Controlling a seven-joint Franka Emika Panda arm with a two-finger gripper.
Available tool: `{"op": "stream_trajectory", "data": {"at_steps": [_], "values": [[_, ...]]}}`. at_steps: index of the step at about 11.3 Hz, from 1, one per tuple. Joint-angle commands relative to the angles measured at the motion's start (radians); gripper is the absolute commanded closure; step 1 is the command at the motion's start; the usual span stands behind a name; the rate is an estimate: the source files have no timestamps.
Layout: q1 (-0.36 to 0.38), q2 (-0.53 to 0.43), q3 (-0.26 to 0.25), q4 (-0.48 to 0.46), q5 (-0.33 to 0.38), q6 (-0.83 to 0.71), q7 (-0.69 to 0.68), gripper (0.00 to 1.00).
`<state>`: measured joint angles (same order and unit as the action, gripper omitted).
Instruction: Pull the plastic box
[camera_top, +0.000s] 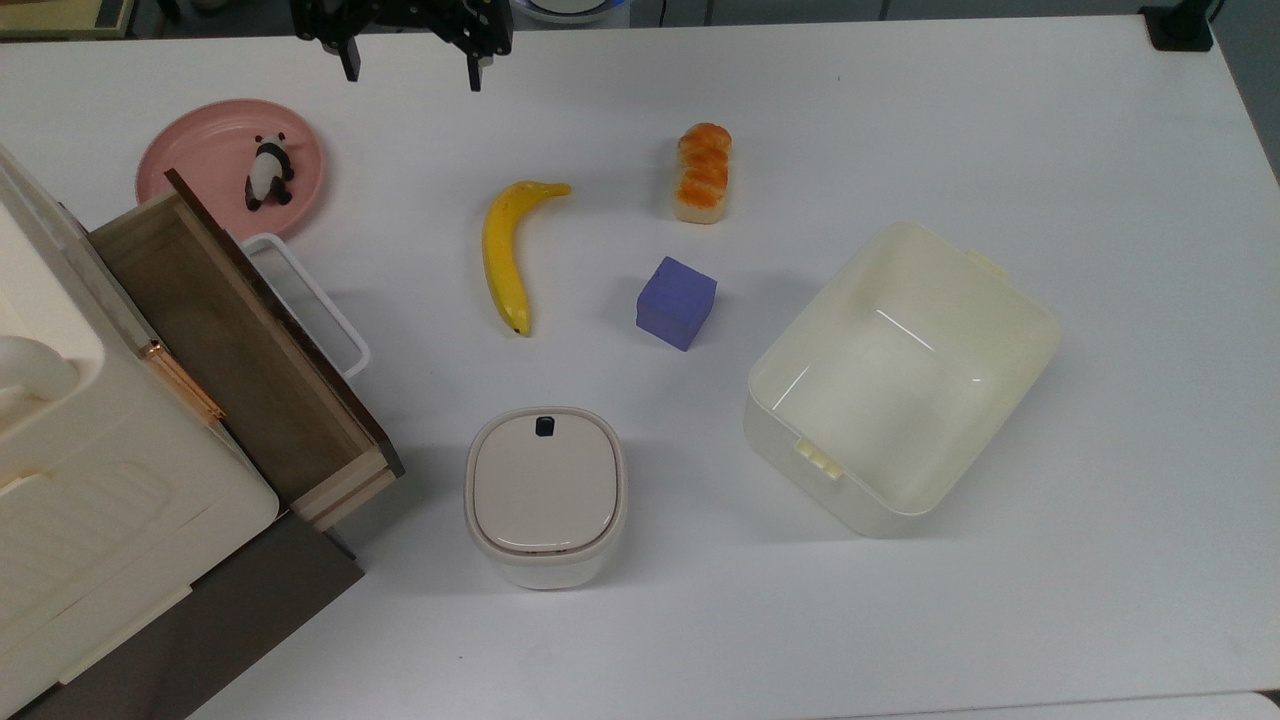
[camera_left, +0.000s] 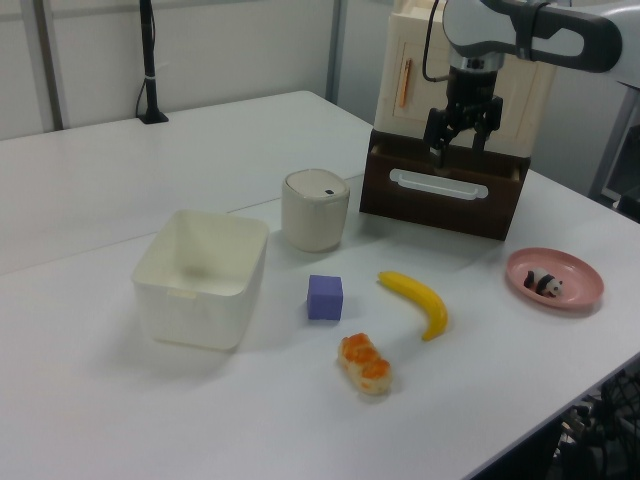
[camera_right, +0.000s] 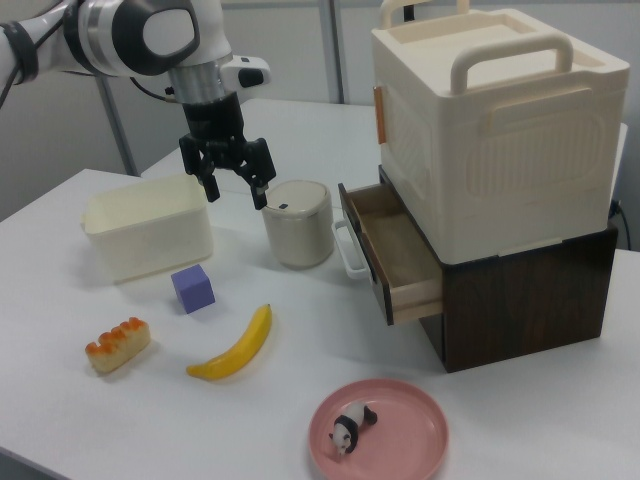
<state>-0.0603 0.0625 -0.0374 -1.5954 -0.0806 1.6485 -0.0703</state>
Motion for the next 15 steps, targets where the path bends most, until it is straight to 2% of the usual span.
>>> {"op": "stream_trajectory", "data": {"at_steps": [1,3,6,7,9,10,11,15], "values": [[0.020,0.033,0.002,0.003,0.012,0.021,0.009,0.00],[0.052,0.059,0.007,0.003,0.019,0.055,-0.006,0.00],[0.132,0.112,0.007,0.003,0.067,0.134,0.015,0.00],[0.152,0.114,0.011,0.002,0.076,0.139,-0.041,0.00],[0.238,0.152,0.013,0.005,0.120,0.162,-0.179,0.00],[0.296,0.196,0.011,0.026,0.122,0.233,-0.231,0.00],[0.321,0.230,0.013,0.044,0.124,0.296,-0.256,0.00],[0.454,0.374,0.014,0.173,0.113,0.485,-0.272,0.00]]}}
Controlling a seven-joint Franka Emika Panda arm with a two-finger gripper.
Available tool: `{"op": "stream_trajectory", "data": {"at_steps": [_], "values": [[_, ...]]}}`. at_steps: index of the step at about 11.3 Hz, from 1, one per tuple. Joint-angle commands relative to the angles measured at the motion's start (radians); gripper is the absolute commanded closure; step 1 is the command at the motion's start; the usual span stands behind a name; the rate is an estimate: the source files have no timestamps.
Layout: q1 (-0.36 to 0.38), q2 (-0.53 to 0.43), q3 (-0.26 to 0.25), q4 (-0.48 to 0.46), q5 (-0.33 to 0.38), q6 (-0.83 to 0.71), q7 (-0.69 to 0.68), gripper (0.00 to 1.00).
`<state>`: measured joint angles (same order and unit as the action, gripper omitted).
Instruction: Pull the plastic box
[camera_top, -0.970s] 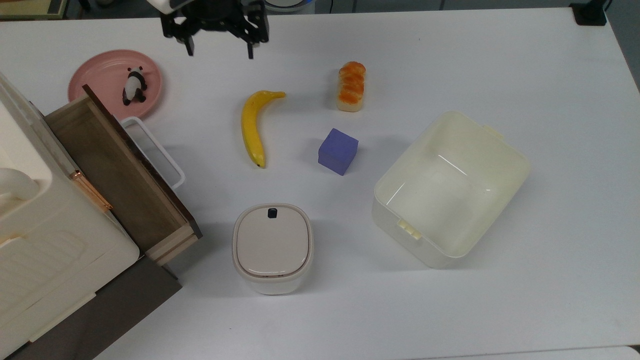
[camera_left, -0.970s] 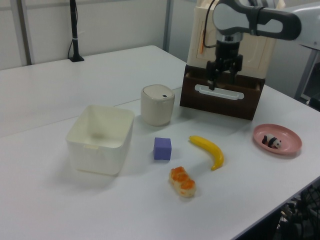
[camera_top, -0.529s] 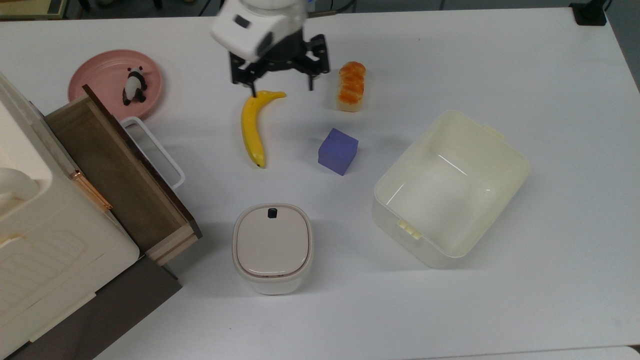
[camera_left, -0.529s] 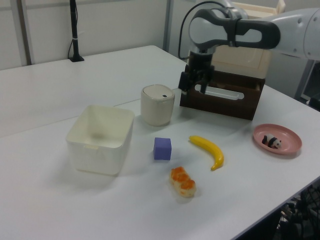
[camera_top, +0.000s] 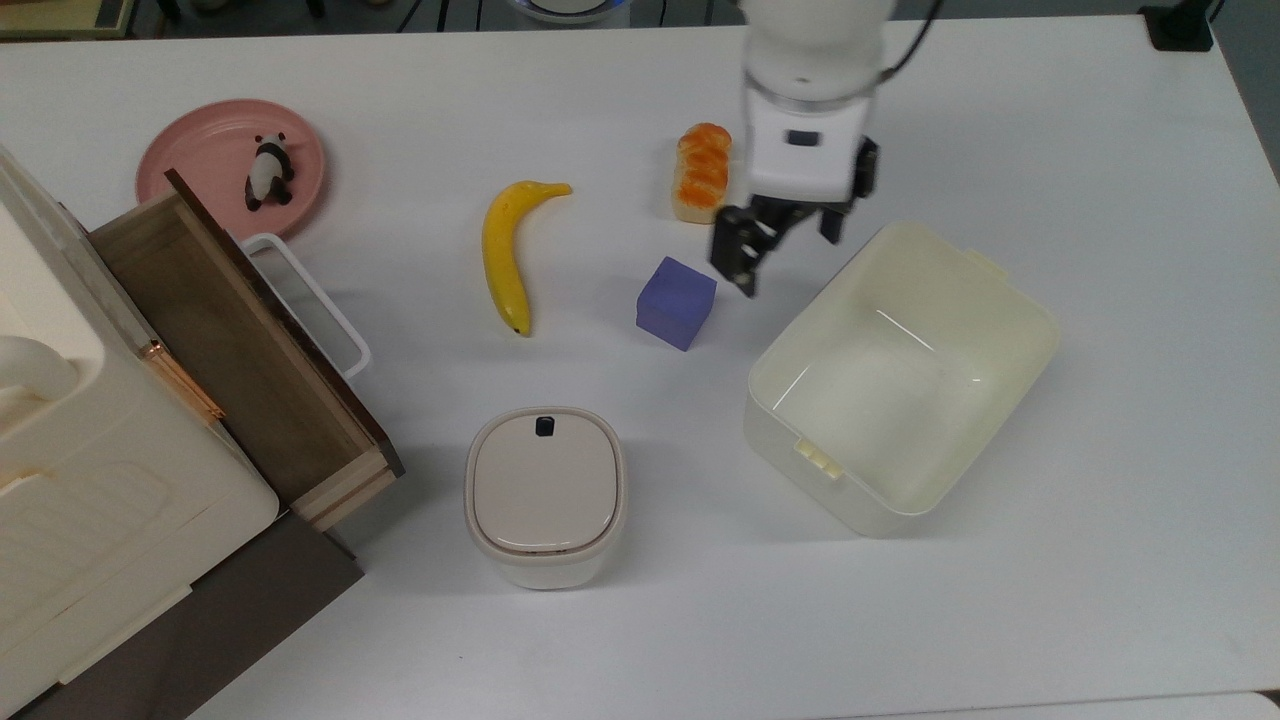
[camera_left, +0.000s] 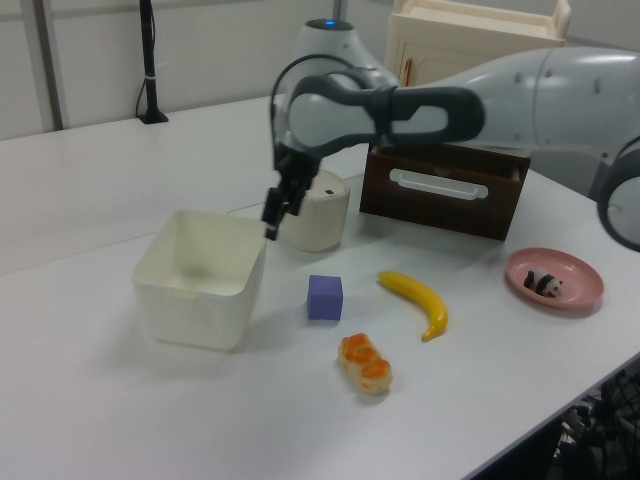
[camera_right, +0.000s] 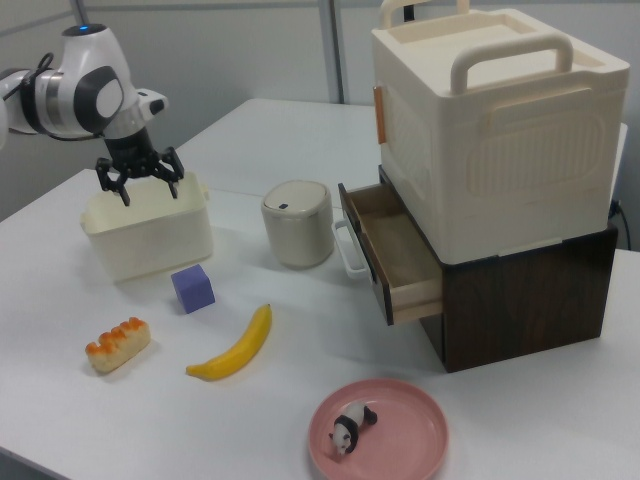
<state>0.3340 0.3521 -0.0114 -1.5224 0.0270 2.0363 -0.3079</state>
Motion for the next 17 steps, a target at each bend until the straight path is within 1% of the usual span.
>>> {"op": "stream_trajectory", "data": {"at_steps": [1,2,4,5,6,7,9,10,12,13,15,16,17], "values": [[0.069,0.099,-0.009,0.103,0.005,0.173,-0.034,0.00],[0.085,0.125,-0.010,0.105,0.001,0.212,-0.040,0.00],[0.096,0.204,-0.009,0.146,-0.021,0.245,-0.068,0.00],[0.096,0.208,-0.007,0.137,-0.050,0.236,-0.098,0.00],[0.094,0.203,-0.006,0.125,-0.062,0.190,-0.153,0.00],[0.082,0.197,-0.005,0.125,-0.058,0.091,-0.213,0.00],[0.048,0.150,-0.005,0.123,-0.056,-0.083,-0.415,0.00],[0.030,0.134,-0.005,0.126,-0.053,-0.155,-0.468,0.00],[0.017,0.113,-0.021,0.122,-0.053,-0.228,-0.488,0.00],[-0.007,0.110,-0.019,0.123,-0.053,-0.244,-0.514,0.00],[-0.013,0.082,-0.015,0.122,-0.052,-0.287,-0.502,0.00],[-0.013,0.058,-0.006,0.125,-0.026,-0.280,-0.440,0.00],[-0.021,0.024,-0.007,0.131,0.017,-0.277,-0.319,0.00]]}}
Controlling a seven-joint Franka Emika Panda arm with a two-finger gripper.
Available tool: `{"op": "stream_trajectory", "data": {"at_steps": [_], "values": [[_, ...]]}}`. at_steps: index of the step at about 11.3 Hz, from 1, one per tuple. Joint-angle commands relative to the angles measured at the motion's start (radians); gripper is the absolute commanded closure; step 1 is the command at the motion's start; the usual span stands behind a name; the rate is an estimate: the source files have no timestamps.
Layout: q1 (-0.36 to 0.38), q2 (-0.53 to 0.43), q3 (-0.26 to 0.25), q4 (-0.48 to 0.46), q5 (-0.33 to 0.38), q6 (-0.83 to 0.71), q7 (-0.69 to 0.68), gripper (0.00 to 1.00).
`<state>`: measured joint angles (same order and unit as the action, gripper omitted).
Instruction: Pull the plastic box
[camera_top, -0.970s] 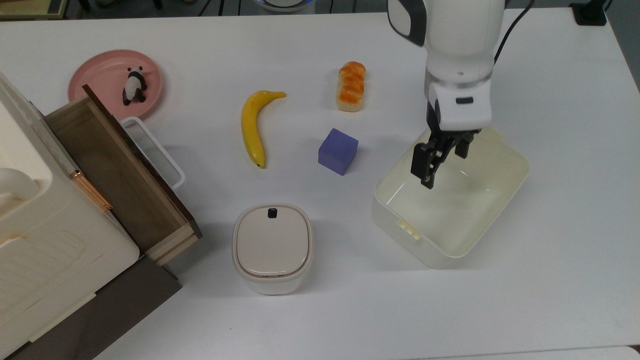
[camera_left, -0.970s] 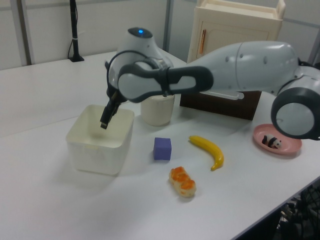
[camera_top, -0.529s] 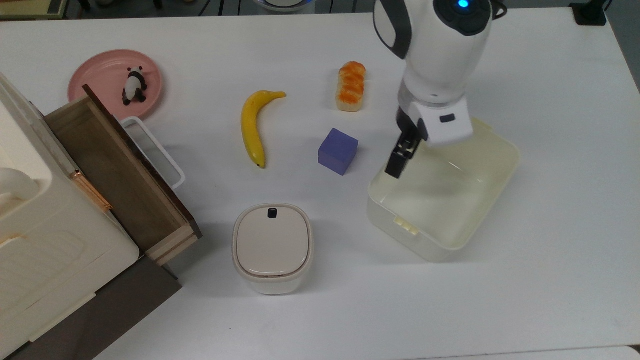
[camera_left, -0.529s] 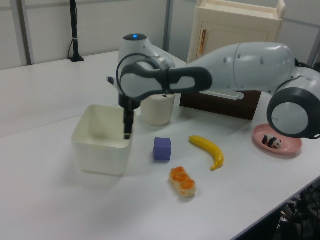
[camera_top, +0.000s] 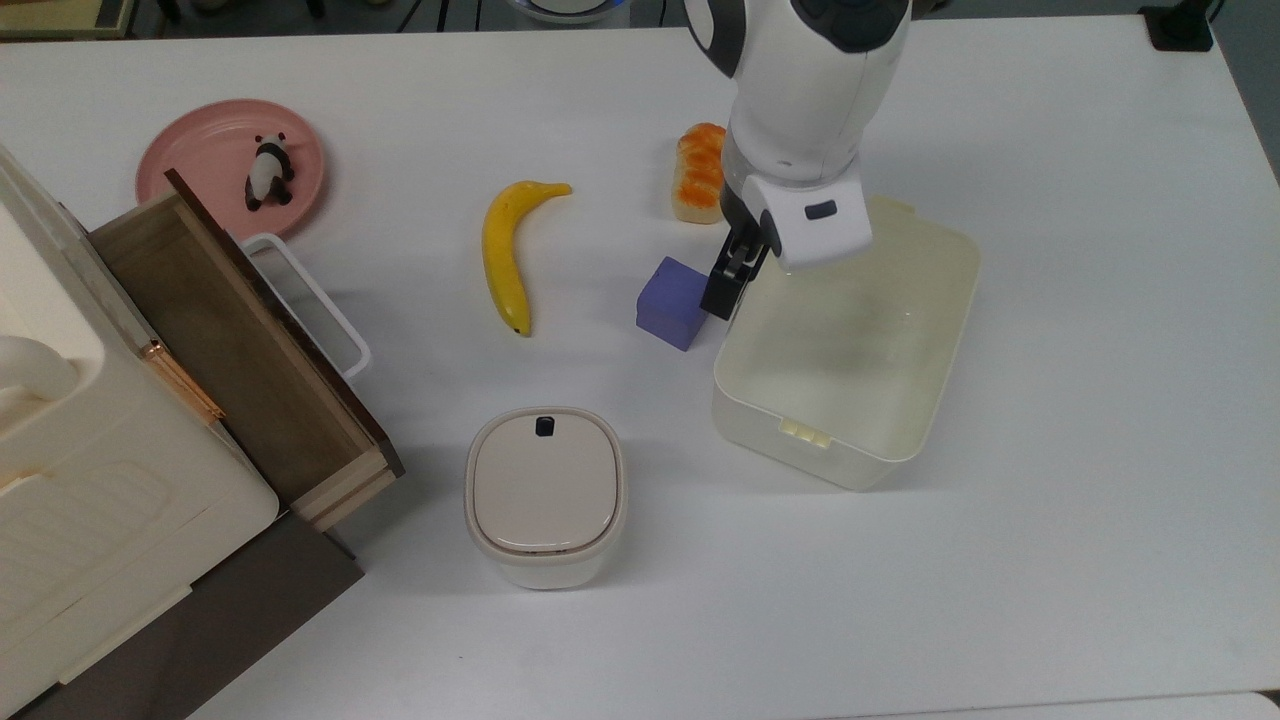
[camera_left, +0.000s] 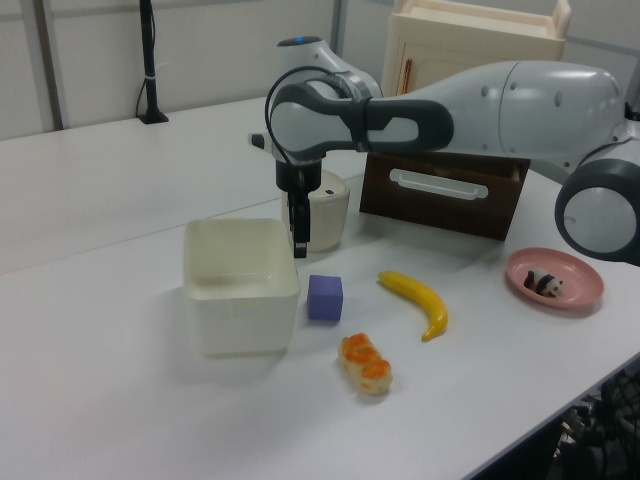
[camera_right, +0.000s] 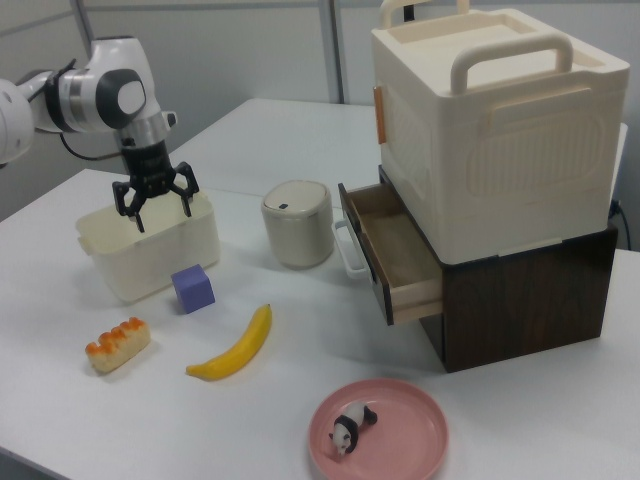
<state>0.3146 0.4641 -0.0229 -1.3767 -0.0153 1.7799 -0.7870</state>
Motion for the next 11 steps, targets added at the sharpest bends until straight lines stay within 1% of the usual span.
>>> {"op": "stream_trajectory", "data": {"at_steps": [1,2,3,4,5,6,8,10,11], "values": [[-0.027,-0.146,0.011,-0.022,0.064,-0.023,0.261,0.00],[-0.044,-0.203,0.026,-0.044,0.052,-0.054,0.349,0.00],[-0.111,-0.266,0.029,-0.068,0.044,-0.097,0.444,0.00],[-0.180,-0.309,0.034,-0.068,0.041,-0.167,0.507,0.00],[-0.234,-0.343,0.034,-0.068,0.029,-0.212,0.515,0.00],[-0.273,-0.360,0.034,-0.073,0.026,-0.240,0.523,0.00],[-0.331,-0.352,0.032,-0.079,0.023,-0.248,0.578,0.00],[-0.359,-0.348,0.021,-0.105,0.015,-0.244,0.612,0.00],[-0.358,-0.348,0.021,-0.107,-0.009,-0.244,0.614,0.00]]}}
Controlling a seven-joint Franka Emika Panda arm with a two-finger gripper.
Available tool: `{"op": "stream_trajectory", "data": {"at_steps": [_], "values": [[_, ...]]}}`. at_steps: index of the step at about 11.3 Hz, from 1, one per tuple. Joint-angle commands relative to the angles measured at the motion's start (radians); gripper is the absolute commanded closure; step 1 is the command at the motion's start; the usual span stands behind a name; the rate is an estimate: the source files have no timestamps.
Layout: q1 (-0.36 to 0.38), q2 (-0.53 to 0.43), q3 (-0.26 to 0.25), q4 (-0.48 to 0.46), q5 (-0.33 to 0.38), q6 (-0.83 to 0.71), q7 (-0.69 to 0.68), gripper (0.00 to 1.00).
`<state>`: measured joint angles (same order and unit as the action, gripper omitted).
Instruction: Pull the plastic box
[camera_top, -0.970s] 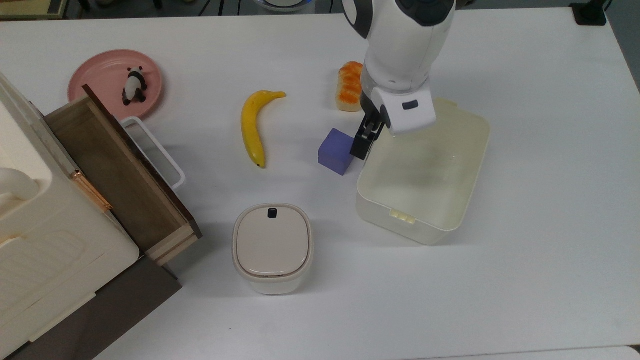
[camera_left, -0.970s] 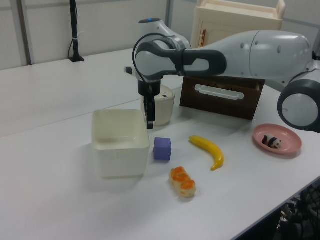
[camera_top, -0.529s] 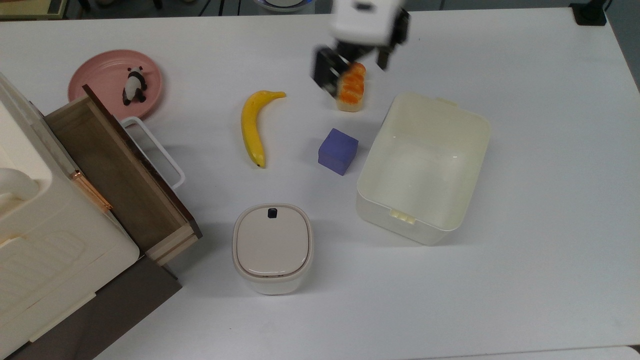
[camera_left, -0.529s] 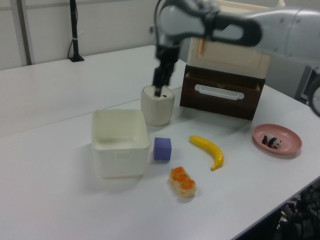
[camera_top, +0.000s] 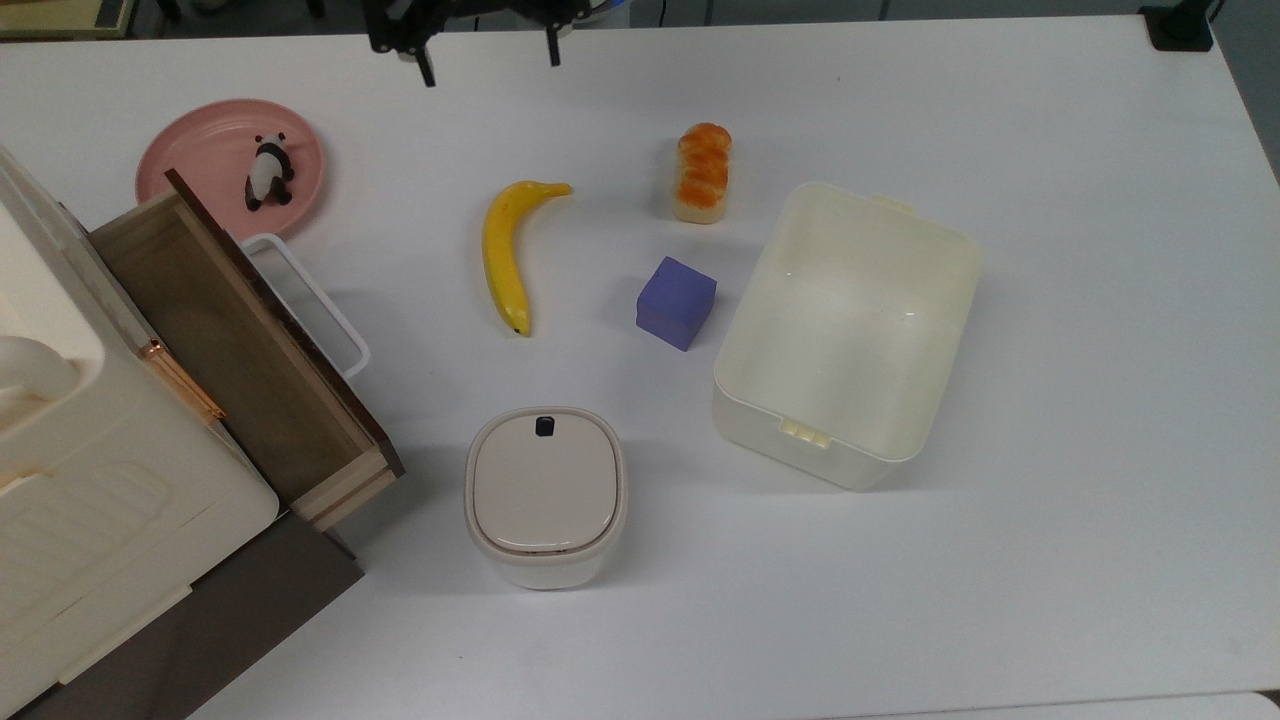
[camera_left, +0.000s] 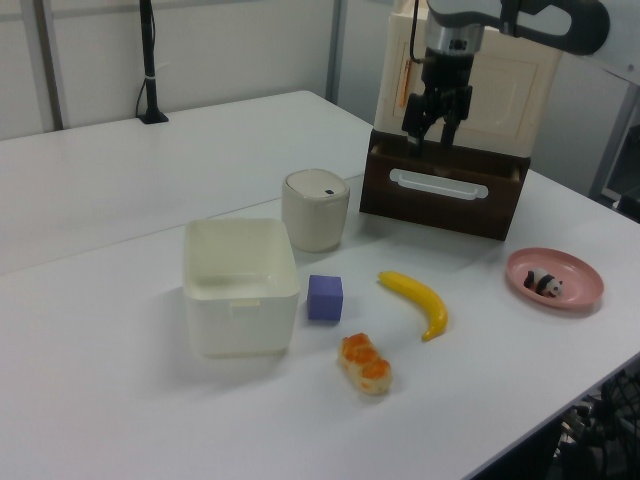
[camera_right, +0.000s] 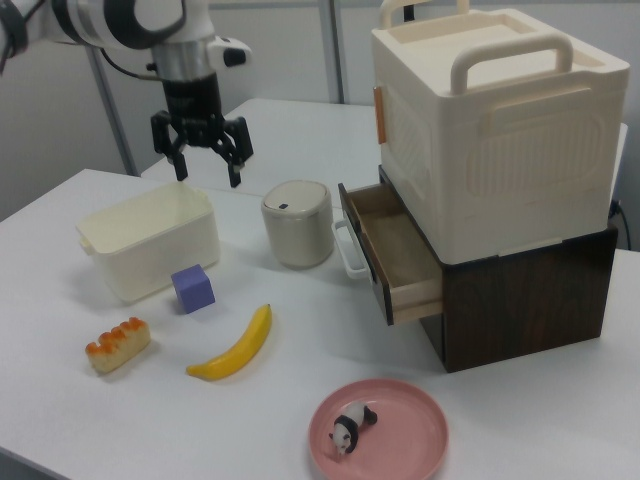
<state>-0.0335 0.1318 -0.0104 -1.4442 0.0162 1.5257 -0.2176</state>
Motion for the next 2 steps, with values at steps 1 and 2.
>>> {"op": "stream_trajectory", "data": {"at_steps": [1,2], "values": [[-0.011,-0.015,0.012,-0.039,-0.045,0.008,0.052,0.00],[-0.011,-0.015,0.009,-0.039,-0.045,0.010,0.061,0.00]]}}
